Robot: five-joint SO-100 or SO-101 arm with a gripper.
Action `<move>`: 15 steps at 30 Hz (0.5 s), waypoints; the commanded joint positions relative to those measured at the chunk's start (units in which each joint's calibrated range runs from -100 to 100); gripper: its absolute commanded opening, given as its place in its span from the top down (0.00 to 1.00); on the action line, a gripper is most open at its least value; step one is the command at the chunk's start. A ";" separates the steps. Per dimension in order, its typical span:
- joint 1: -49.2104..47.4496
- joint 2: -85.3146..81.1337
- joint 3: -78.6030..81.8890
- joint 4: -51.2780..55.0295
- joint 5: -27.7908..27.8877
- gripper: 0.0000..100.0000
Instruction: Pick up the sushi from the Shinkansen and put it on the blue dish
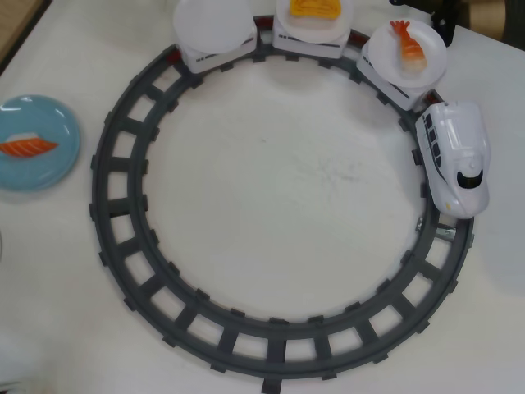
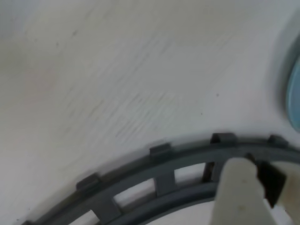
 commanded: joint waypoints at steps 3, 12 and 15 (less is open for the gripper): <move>-0.09 -6.31 5.08 -4.52 -0.38 0.97; -0.09 -13.03 16.35 -12.42 -0.43 0.97; 0.09 -16.02 21.94 -14.71 -0.43 0.97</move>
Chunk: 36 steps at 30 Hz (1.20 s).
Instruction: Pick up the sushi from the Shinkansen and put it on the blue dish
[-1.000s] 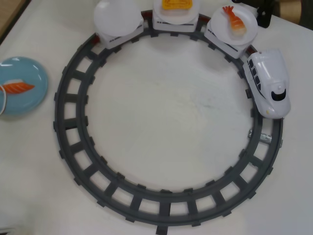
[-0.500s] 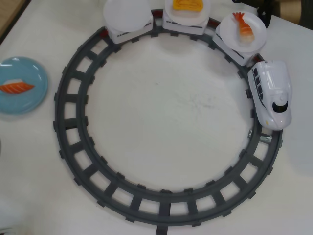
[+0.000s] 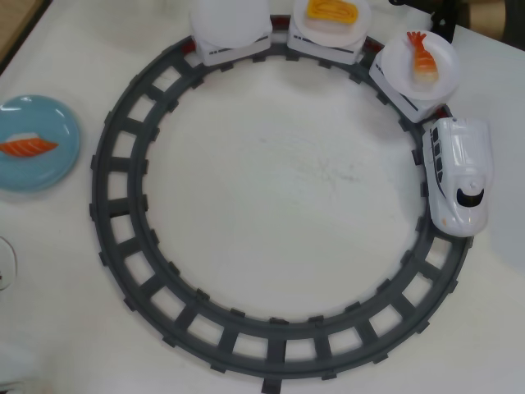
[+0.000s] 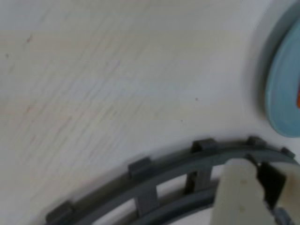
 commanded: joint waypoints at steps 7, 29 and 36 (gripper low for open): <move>-0.17 -16.63 14.36 -8.22 -0.48 0.97; -0.26 -27.33 32.13 -10.17 0.09 0.97; -1.84 -27.33 32.94 -10.60 0.04 0.97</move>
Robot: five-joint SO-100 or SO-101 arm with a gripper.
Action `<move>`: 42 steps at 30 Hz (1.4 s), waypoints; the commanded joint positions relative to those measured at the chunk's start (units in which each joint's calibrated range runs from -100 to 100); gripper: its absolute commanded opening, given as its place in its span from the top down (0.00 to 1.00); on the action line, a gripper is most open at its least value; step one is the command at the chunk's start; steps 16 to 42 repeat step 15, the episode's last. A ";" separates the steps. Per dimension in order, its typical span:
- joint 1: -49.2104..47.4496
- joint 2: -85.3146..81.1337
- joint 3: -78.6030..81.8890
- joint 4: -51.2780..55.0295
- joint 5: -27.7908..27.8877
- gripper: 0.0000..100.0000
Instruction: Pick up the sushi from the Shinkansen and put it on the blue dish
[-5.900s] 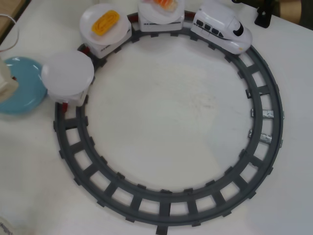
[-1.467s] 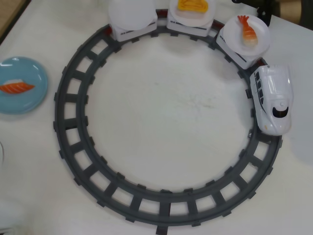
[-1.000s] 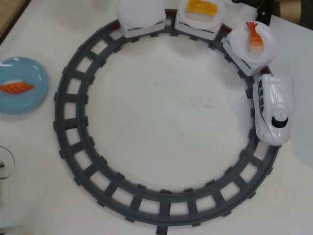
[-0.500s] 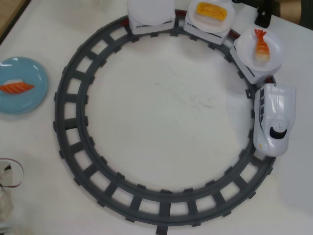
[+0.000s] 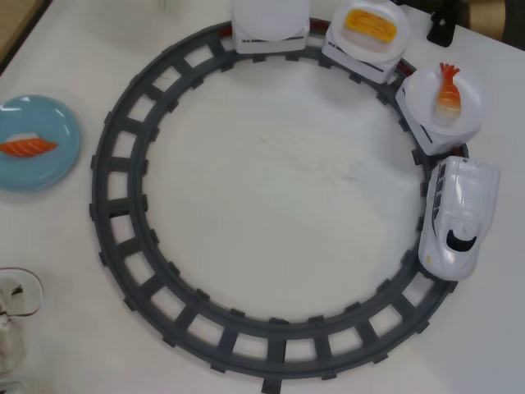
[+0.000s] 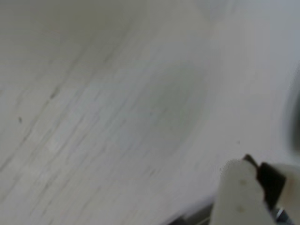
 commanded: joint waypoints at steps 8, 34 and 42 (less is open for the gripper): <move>-0.12 -0.50 -0.09 -0.85 -0.17 0.97; -0.12 -0.50 -0.18 -0.85 -0.22 0.97; -0.12 -0.50 -0.18 -0.85 -0.22 0.97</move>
